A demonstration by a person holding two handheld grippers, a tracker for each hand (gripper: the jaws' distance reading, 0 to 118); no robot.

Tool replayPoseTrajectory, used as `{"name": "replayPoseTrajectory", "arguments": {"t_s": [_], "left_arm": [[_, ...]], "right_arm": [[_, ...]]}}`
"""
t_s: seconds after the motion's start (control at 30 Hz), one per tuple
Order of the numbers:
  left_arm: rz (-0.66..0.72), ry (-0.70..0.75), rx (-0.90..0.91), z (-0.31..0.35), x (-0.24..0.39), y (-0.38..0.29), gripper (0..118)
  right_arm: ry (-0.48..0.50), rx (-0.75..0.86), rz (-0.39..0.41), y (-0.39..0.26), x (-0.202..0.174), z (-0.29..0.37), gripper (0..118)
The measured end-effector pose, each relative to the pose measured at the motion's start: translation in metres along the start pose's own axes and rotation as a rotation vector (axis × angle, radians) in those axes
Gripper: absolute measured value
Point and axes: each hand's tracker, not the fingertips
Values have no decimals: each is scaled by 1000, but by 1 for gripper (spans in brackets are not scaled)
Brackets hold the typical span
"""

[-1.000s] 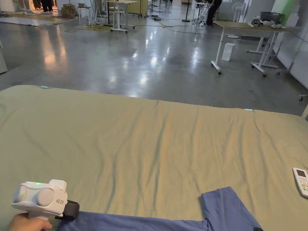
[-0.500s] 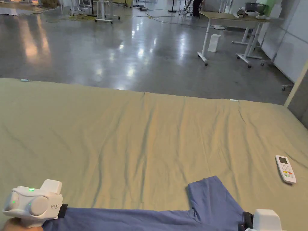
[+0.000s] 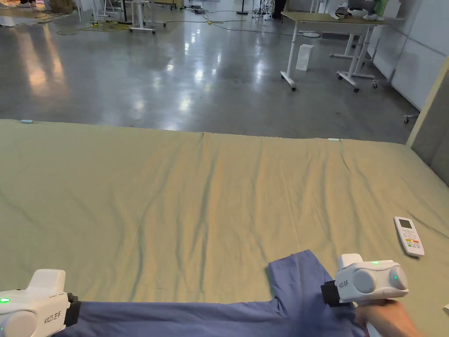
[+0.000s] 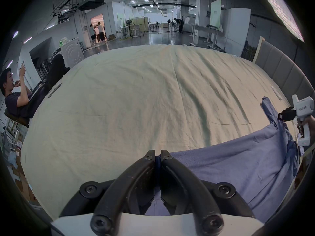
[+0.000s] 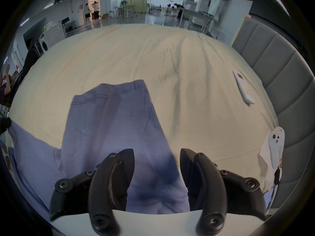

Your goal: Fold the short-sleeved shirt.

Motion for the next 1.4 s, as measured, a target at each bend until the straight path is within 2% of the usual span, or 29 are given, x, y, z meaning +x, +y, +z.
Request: {"name": "replayPoseTrajectory", "arguments": {"t_s": [0.1,0.13,0.17,0.2,0.33,0.5,0.6,0.77,0.9,0.97,1.23,1.4], "left_arm": [[13,1,-9,1,-1,-2,5],[18,2,-11,2,-1,-2,5],[20,3,-11,2,-1,-3,5],[20,3,-10,3,-2,-5,5],[21,6,-7,8,3,-5,5],[32,-6,16,21,2,-5,5],[56,-31,48,37,-3,-5,5],[51,-47,96,76,-7,-16,5],[75,-65,133,113,-14,-32,5],[86,-71,146,127,-19,-42,5],[102,-110,111,148,-47,-92,5],[63,-101,-21,144,-40,-137,5]], "right_arm": [[32,-27,-4,1,3,-15,41],[27,-23,-6,1,3,-15,31],[30,-25,-10,1,3,-14,9],[43,-19,-11,0,2,-12,1],[55,3,-15,-5,2,-15,1],[121,147,-87,-24,1,40,1],[140,213,-97,-37,6,80,1],[169,292,-71,-65,16,132,1],[158,350,-18,-93,17,178,1],[156,373,-23,-109,19,197,1],[157,339,-39,-175,19,235,1],[119,187,-13,-224,9,215,1]]}}
